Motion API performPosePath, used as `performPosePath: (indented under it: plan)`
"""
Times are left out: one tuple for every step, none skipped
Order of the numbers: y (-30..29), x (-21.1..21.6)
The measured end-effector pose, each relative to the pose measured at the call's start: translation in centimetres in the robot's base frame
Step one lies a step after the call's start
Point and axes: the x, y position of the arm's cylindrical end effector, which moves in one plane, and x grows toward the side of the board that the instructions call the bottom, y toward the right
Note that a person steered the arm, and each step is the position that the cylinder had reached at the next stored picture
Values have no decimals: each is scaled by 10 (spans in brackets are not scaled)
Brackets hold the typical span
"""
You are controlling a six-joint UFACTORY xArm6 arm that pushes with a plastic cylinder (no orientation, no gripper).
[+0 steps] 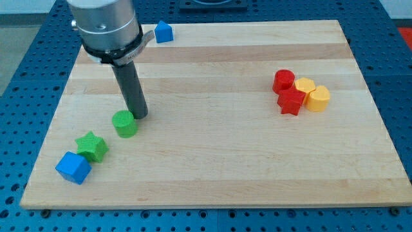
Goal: Place the arm at center top of the board
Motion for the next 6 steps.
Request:
performPosePath:
  plan:
    - [-6, 7]
    - [-6, 19]
    - [22, -23]
    - [91, -101]
    - [122, -201]
    - [94, -267]
